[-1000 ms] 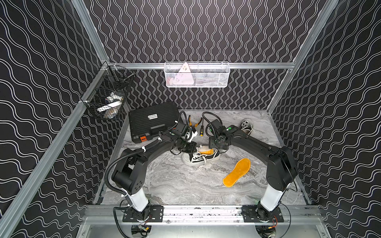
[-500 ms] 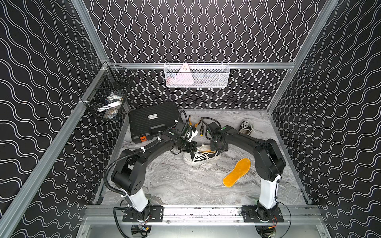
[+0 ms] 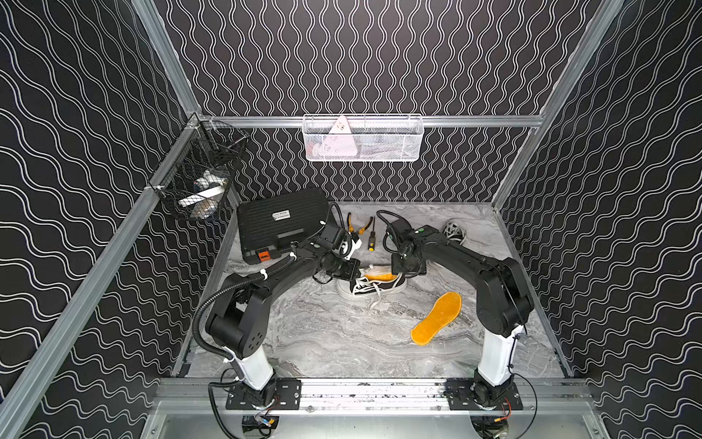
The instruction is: Insert the insole into the shoe
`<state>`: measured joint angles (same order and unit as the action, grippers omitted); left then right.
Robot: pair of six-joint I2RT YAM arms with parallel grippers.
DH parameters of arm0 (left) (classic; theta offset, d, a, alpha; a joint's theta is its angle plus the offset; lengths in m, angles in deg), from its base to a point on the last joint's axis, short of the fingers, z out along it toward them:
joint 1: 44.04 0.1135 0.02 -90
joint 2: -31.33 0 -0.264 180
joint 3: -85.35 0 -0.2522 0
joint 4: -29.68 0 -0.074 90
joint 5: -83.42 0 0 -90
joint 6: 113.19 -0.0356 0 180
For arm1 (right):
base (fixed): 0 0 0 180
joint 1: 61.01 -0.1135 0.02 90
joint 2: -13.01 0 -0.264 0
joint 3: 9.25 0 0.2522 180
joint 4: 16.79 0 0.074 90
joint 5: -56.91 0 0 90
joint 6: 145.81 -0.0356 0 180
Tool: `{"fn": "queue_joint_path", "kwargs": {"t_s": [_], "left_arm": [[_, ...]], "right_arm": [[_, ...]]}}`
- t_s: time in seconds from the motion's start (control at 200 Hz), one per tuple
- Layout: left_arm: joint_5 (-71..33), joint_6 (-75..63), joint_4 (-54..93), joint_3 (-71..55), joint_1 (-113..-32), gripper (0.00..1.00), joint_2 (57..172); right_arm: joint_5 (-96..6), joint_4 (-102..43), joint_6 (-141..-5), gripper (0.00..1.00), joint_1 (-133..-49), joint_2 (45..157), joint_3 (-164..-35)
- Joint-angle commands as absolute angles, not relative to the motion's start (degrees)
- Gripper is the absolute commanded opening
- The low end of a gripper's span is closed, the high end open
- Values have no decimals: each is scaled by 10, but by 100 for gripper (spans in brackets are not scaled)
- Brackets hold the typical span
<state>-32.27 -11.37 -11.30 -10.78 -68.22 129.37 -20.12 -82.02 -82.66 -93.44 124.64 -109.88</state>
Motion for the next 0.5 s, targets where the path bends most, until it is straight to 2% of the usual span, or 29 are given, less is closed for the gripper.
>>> {"fn": "queue_joint_path", "kwargs": {"t_s": [0.0,0.095,0.155,0.205,0.29,0.345,0.435,0.495], "left_arm": [[-313,-128,-123,-97,-681,0,1292],[-316,-124,-120,-94,-681,0,1291],[-315,-120,-118,-96,-681,0,1288],[-314,-118,-116,-98,-681,0,1287],[-310,-119,-116,-102,-683,0,1287],[-307,-123,-120,-101,-683,0,1289],[-304,-124,-123,-100,-682,0,1290],[-305,-124,-123,-98,-683,0,1291]], "right_arm": [[-147,-859,-799,62,-940,1282,-1089],[-135,-842,-807,54,-941,1316,-1071],[-145,-849,-819,53,-941,1321,-1084],[-153,-857,-824,55,-948,1316,-1108],[-179,-870,-835,66,-957,1303,-1162],[-182,-878,-836,68,-957,1298,-1192],[-172,-898,-823,68,-959,1301,-1212],[-160,-897,-811,62,-959,1308,-1197]]}}
